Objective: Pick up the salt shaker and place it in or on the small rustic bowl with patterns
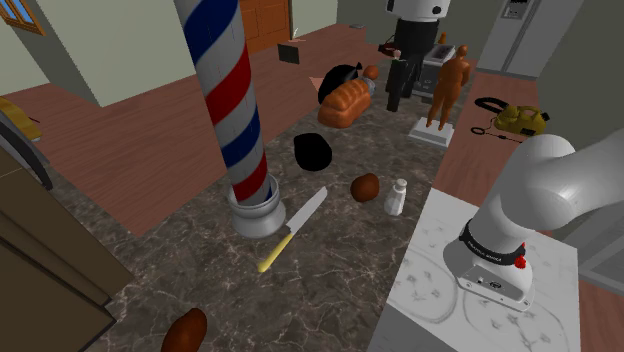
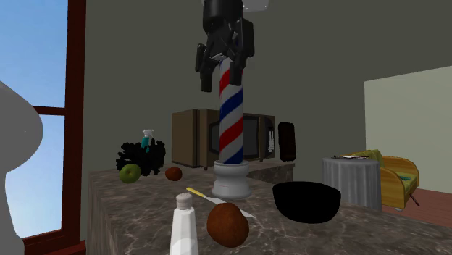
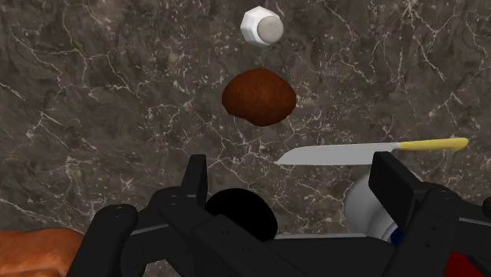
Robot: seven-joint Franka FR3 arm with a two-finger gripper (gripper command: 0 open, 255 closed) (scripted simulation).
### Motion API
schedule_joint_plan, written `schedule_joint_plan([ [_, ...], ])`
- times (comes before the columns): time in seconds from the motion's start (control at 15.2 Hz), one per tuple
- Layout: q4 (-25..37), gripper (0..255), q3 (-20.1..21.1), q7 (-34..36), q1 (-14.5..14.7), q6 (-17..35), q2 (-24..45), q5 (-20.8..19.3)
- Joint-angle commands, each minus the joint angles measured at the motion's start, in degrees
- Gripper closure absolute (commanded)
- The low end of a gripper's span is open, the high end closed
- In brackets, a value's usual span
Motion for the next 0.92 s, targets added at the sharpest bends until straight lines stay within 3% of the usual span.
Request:
schedule_joint_plan([
  [0.0,0.0,0,0.0,0.0,0.0,0.0,0.0,0.0],
  [0.86,-30.4,0,5.0,2.0,3.2,16.8,-14.5,2.8],
])
